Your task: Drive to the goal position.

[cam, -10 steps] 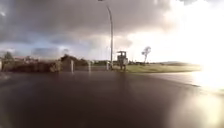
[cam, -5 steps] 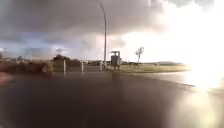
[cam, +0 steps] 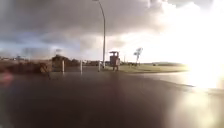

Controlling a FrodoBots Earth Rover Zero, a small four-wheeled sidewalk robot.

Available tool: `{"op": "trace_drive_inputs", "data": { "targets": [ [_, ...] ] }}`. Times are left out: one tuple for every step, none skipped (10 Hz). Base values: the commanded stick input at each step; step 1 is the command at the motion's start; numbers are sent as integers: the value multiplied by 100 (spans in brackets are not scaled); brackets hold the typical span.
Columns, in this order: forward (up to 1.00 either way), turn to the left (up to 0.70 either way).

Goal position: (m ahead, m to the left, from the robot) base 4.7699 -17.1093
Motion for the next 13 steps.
{"op": "trace_drive_inputs", "data": {
  "targets": [
    [0, -70],
    [0, -70],
    [0, -70],
    [0, -70],
    [0, -70],
    [0, -70],
    [0, -70],
    [0, -70],
    [0, -70],
    [0, -70],
    [0, -70],
    [0, -70],
    [0, -70]
  ]
}}
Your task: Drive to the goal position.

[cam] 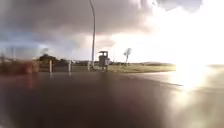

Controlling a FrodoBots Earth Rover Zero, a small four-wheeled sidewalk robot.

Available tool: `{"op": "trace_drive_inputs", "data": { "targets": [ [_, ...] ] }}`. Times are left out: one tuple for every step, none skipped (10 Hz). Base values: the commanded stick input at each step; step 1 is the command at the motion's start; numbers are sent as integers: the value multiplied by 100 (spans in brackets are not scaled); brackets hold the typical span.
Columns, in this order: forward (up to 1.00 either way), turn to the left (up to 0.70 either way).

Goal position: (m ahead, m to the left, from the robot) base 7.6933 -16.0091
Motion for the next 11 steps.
{"op": "trace_drive_inputs", "data": {
  "targets": [
    [0, -70],
    [0, -70],
    [0, -70],
    [0, -70],
    [0, -70],
    [0, -70],
    [0, -70],
    [0, -70],
    [0, -70],
    [0, -70],
    [0, -70]
  ]
}}
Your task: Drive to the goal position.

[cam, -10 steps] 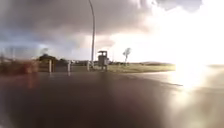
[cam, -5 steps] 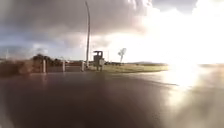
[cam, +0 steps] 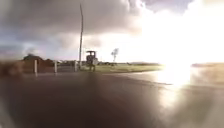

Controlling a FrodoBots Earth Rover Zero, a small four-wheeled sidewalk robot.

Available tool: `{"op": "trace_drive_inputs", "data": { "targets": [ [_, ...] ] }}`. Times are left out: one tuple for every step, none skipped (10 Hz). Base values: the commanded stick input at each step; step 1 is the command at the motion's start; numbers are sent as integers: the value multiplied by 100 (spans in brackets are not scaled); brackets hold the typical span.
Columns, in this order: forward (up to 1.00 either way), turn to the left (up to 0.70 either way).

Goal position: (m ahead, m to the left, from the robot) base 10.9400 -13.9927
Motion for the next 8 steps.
{"op": "trace_drive_inputs", "data": {
  "targets": [
    [0, -70],
    [0, -70],
    [0, -70],
    [0, -70],
    [0, -70],
    [0, -70],
    [0, -70],
    [0, -70]
  ]
}}
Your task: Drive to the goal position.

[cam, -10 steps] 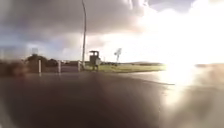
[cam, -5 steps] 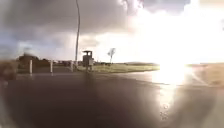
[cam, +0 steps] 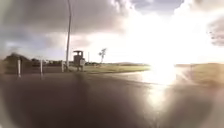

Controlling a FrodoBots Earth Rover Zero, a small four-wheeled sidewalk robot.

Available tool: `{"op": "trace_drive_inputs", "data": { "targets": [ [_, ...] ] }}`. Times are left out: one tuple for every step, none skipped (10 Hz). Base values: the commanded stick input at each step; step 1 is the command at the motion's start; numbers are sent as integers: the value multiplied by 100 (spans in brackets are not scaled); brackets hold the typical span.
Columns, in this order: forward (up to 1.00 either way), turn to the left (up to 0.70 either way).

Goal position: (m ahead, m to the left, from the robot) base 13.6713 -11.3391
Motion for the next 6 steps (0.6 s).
{"op": "trace_drive_inputs", "data": {
  "targets": [
    [0, -70],
    [0, -70],
    [0, -70],
    [0, -70],
    [0, -70],
    [0, -70]
  ]
}}
